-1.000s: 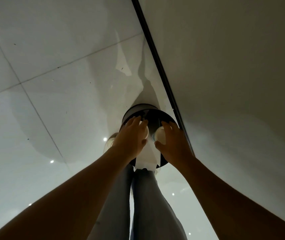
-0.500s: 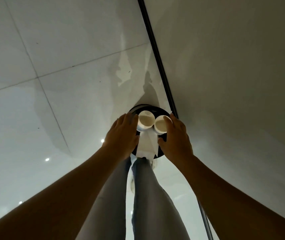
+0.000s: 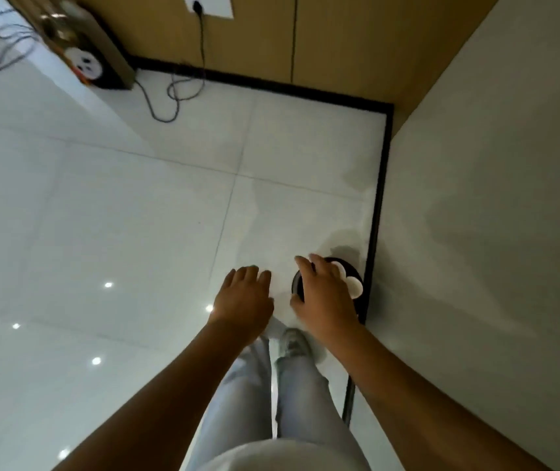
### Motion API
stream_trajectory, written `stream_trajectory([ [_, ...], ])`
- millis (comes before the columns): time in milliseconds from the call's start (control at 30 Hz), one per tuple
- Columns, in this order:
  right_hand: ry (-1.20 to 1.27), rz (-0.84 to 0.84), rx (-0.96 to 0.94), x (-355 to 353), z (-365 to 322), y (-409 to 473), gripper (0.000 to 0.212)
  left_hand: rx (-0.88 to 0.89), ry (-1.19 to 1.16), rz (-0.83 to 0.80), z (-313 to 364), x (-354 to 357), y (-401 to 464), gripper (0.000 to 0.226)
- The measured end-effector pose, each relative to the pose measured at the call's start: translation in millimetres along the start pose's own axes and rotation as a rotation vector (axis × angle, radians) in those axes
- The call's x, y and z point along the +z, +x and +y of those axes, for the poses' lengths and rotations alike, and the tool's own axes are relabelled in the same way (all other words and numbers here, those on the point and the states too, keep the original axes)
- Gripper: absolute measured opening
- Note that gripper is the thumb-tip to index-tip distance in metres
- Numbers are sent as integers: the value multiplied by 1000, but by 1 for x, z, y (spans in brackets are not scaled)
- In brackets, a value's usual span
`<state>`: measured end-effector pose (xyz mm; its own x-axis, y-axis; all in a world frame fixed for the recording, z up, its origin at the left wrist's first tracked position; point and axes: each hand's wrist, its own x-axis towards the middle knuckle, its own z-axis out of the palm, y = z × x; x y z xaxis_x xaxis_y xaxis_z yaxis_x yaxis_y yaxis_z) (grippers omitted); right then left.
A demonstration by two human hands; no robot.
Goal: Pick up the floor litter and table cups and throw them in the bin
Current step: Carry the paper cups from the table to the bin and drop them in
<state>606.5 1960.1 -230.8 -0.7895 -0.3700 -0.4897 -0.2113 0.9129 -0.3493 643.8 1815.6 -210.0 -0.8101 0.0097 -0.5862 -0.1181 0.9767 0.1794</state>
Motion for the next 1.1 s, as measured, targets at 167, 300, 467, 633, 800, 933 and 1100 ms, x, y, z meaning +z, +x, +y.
stream_trajectory([
  [167,-201,-126,-248,-7,-99,-55,63,-263,-173,121,-48,-9,-119,51],
  [300,-351,-175,-485,2,-192,-97,58,-479,-284,215,-102,1,-220,48],
  [467,-500,-238,-759,54,-320,-156,54,-750,-425,331,-184,48,-356,45],
  [633,-623,-308,-1009,153,-444,-244,52,-992,-535,367,-257,131,-498,45],
  [800,-740,-376,-1267,253,-542,-345,55,-1194,-671,406,-300,210,-624,46],
  [933,-804,-430,-1413,306,-600,-405,56,-1330,-766,403,-325,254,-696,46],
  [1100,-874,-461,-1494,355,-675,-437,55,-1429,-870,462,-373,286,-757,46],
])
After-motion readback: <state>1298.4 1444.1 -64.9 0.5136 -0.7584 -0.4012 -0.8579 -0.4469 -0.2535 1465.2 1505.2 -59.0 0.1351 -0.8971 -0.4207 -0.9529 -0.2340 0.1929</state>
